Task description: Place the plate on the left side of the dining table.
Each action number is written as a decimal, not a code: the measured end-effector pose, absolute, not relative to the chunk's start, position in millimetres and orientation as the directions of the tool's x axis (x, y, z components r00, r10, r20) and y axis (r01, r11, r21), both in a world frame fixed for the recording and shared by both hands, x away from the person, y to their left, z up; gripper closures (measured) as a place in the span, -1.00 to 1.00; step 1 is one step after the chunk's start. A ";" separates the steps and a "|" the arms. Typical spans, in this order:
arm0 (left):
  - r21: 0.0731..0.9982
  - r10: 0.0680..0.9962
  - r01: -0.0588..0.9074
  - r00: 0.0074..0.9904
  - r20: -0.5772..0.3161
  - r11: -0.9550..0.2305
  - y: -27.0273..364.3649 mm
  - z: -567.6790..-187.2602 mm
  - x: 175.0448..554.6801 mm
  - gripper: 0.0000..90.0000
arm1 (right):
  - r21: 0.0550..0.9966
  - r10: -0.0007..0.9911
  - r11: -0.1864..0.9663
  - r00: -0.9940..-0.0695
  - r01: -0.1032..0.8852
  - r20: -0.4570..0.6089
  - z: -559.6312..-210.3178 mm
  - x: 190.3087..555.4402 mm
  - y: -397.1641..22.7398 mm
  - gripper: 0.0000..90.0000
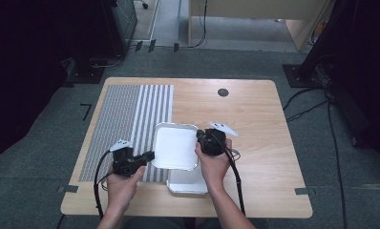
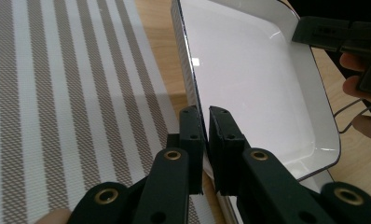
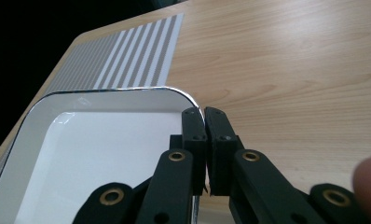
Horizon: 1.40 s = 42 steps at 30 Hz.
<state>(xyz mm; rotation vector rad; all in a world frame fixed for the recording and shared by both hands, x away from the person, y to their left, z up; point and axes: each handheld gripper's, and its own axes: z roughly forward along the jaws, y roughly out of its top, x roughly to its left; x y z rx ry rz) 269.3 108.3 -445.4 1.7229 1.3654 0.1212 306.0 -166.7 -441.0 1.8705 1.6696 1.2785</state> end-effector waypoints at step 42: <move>0.646 0.847 0.729 0.180 -0.500 0.226 216.6 -461.2 329.7 0.93 | 0.606 0.848 -0.306 -0.079 0.734 0.524 -452.1 405.4 -55.2 1.00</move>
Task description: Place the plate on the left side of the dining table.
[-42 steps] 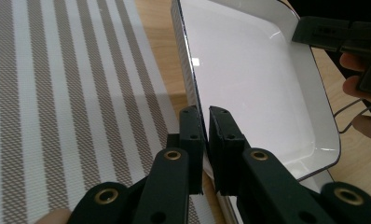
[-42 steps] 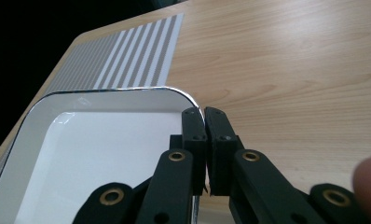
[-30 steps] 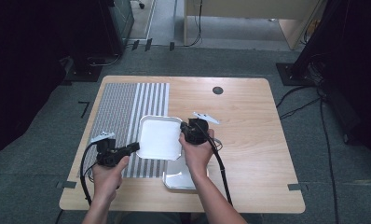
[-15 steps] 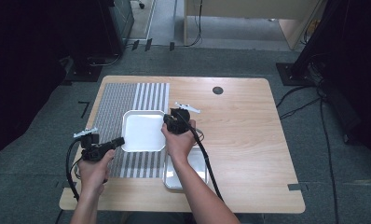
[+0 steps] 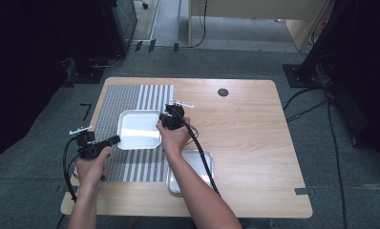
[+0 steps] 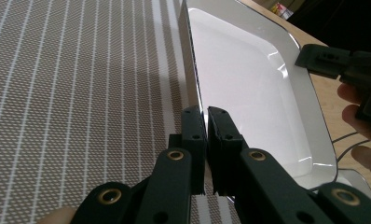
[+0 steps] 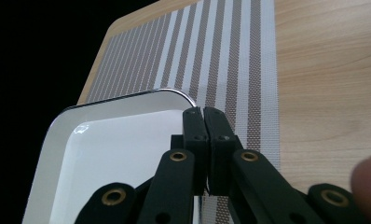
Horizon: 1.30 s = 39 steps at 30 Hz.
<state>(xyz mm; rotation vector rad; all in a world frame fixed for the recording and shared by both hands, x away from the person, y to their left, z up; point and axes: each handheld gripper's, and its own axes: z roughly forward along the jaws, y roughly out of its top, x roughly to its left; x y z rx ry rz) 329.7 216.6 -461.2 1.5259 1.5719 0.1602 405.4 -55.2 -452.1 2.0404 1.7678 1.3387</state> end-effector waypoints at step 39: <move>0.589 0.859 0.731 0.006 -0.511 0.345 238.6 -502.9 407.1 0.99 | 0.540 0.848 -0.391 0.063 0.745 0.526 -506.2 466.6 -13.4 1.00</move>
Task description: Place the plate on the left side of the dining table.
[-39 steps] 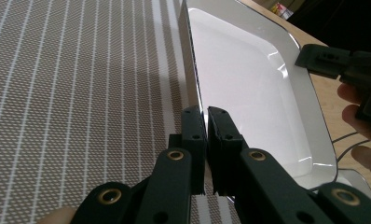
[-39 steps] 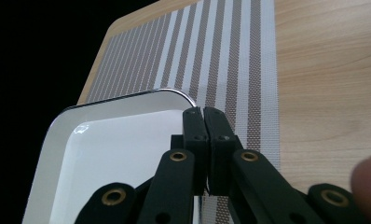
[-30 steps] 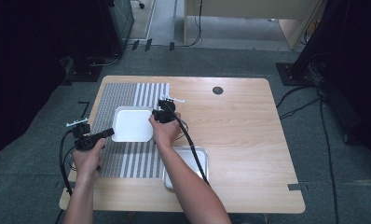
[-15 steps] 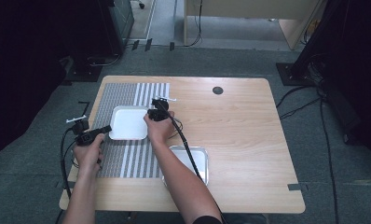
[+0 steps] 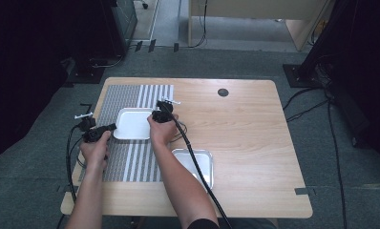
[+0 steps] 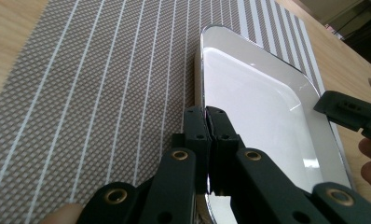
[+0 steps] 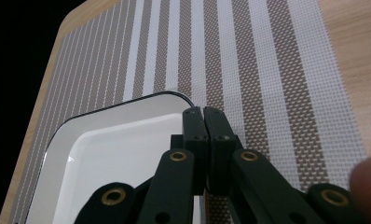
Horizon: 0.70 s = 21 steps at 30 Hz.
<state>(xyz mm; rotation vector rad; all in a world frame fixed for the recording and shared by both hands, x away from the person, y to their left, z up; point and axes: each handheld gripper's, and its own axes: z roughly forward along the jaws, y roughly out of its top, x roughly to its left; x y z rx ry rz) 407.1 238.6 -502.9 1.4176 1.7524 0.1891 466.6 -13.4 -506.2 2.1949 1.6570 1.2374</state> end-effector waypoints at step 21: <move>0.577 0.843 0.730 0.001 -0.537 0.366 240.5 -507.9 420.3 0.97 | 0.537 0.836 -0.430 0.094 0.726 0.541 -507.0 471.7 -14.8 0.98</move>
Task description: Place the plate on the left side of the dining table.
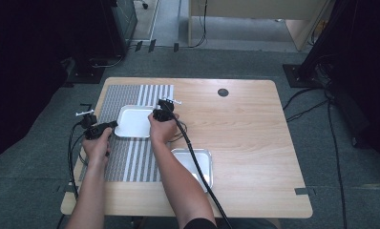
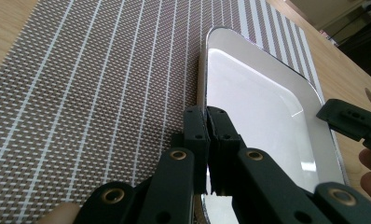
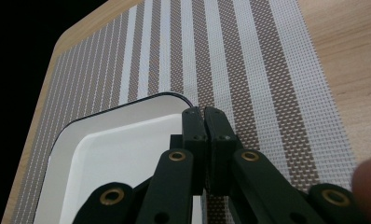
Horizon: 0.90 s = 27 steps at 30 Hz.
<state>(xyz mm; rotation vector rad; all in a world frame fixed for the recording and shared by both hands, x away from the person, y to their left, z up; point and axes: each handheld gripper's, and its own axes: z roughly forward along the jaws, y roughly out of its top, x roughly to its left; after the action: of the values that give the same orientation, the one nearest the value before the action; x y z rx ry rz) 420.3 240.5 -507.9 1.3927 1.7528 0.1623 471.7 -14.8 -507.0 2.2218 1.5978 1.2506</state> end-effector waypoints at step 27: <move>0.681 0.900 0.663 0.026 -0.436 0.311 249.9 -486.1 396.2 -0.41 | 0.658 0.864 -0.195 -0.190 0.727 0.466 -476.2 459.9 -48.6 -0.31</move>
<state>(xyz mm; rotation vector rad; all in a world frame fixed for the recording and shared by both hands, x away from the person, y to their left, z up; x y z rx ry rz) 396.2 249.9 -486.1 1.4225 1.7052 0.3408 459.9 -48.6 -476.2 1.8932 1.8865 1.3352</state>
